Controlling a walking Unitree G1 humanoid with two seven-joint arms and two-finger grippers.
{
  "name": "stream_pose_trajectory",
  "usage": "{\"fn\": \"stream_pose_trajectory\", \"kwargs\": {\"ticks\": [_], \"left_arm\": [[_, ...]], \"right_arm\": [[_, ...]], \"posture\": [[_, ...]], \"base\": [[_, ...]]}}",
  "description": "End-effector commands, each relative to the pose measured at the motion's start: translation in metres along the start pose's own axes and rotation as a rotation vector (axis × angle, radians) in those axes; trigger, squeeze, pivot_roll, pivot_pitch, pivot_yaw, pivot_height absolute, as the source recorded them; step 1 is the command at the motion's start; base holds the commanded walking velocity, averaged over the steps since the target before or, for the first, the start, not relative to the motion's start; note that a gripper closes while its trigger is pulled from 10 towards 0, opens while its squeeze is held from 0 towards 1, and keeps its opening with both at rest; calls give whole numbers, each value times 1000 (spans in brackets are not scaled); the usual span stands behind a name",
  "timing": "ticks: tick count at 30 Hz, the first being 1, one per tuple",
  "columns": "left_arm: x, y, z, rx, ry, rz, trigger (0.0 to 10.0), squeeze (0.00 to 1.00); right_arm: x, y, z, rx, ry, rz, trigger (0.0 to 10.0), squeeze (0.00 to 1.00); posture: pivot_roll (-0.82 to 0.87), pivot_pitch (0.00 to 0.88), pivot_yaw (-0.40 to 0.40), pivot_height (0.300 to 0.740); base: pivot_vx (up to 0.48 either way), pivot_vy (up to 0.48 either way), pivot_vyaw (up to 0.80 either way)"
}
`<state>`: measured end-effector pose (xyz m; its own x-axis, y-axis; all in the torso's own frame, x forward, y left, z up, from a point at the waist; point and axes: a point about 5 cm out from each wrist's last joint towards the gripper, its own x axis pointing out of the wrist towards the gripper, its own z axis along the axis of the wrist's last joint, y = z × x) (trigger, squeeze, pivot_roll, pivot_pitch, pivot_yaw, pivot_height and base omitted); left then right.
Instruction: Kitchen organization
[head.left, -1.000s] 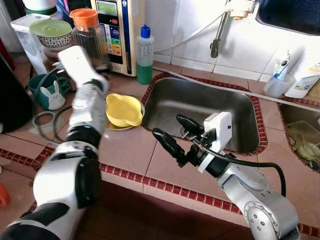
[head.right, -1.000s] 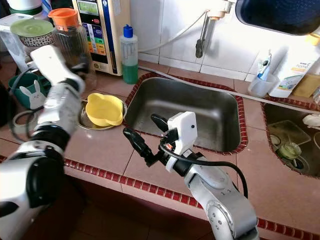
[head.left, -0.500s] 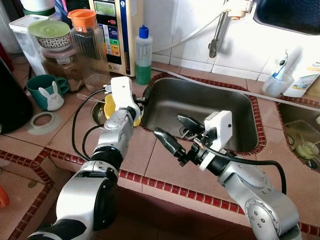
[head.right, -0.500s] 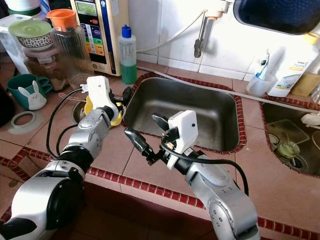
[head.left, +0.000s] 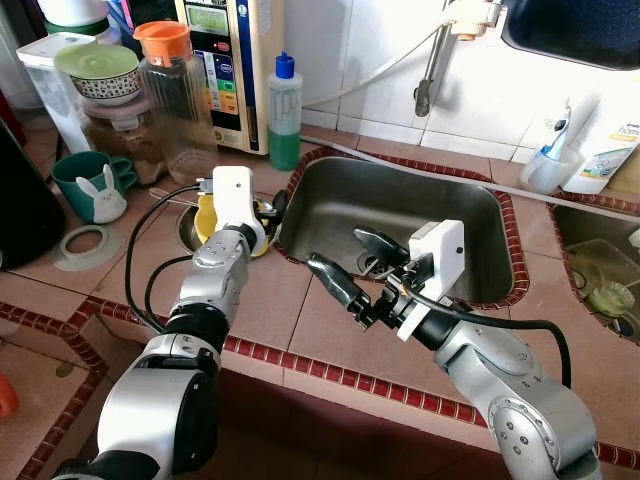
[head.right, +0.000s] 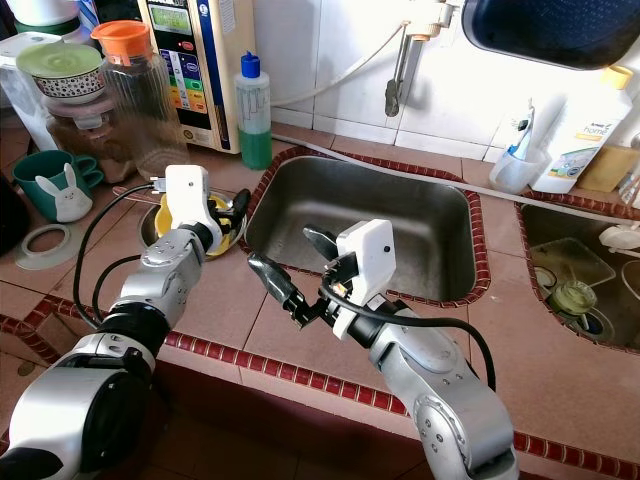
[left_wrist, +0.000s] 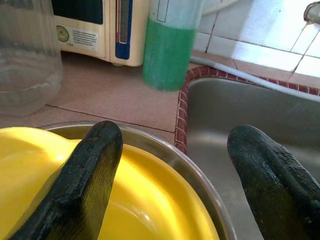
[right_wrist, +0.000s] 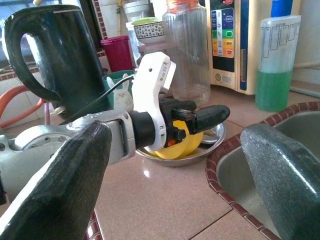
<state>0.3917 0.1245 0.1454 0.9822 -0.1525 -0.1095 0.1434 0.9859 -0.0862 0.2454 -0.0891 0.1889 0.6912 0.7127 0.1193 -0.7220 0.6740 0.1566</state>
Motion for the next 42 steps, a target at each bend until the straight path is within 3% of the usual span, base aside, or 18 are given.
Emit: {"fn": "stream_pose_trajectory", "kwargs": {"ticks": [1,4,15,29,37,42], "left_arm": [[-5,6,-18,8,80,26,10000,0],[-5,7,-19,15,86,28,10000,0],[-14,36,-30,88,168,136,10000,0],[-23,51,-36,114,196,189,10000,0],[-27,49,-34,109,192,190,10000,0],[-32,38,-36,96,192,164,10000,0]], "right_arm": [[-1,-4,3,-11,-13,-22,10000,694],[-1,-4,3,-11,-13,-23,10000,698],[-1,-5,3,-9,-14,-21,10000,694],[0,-5,2,-8,-9,-15,10000,694],[1,-5,2,-10,-9,-10,10000,694],[1,-5,1,-9,-9,-10,10000,698]], "posture": [[44,0,-14,740],[46,0,-14,740],[52,0,-16,740],[62,0,-22,740],[66,0,-20,740],[72,0,-19,740]], "base": [[0,0,0],[0,0,0],[0,0,0],[0,0,0],[0,0,0],[0,0,0]]}}
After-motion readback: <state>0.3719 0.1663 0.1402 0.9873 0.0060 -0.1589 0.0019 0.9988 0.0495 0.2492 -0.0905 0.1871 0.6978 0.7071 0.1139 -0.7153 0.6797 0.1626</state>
